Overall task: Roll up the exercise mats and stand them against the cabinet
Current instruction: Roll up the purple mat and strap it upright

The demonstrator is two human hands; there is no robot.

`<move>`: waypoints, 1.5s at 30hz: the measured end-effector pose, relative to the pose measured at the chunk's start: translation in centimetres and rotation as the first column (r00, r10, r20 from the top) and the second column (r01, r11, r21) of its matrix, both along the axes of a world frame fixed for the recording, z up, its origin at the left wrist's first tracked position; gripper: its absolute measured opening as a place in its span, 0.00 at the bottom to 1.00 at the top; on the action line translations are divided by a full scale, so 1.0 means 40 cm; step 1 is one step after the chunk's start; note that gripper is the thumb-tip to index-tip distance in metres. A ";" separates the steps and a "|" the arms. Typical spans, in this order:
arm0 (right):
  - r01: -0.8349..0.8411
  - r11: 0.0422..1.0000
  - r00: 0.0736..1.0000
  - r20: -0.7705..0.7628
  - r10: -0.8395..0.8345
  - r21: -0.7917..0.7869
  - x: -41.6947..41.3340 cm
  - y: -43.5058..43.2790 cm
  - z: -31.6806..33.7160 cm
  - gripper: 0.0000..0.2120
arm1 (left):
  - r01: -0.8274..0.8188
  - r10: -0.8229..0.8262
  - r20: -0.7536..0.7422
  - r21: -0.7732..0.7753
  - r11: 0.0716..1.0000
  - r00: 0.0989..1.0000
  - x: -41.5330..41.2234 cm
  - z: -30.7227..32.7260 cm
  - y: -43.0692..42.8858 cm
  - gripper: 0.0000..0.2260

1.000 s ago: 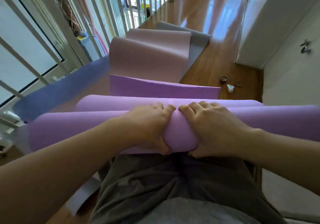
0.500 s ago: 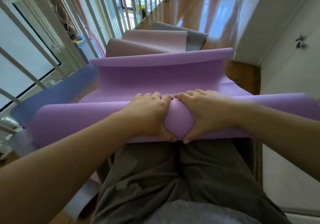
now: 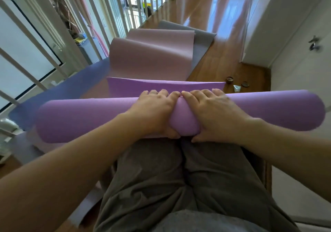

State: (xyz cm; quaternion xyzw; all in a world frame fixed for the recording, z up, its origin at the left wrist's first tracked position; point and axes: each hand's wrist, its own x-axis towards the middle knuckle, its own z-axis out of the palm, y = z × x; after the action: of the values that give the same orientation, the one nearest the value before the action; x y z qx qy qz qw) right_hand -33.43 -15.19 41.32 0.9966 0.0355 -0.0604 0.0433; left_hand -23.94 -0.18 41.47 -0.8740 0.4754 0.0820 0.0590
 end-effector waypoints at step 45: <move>-0.059 0.982 0.967 0.256 0.010 0.182 -0.078 -0.004 -0.024 0.43 | 0.084 -0.049 0.206 -0.166 0.983 0.977 -0.057 0.010 0.072 0.34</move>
State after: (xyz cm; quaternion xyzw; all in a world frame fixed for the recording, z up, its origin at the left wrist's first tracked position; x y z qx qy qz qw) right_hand -36.57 -15.33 40.36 0.9950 0.0527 0.0721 -0.0458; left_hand -26.20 2.71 41.85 -0.8632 0.5012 -0.0502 0.0332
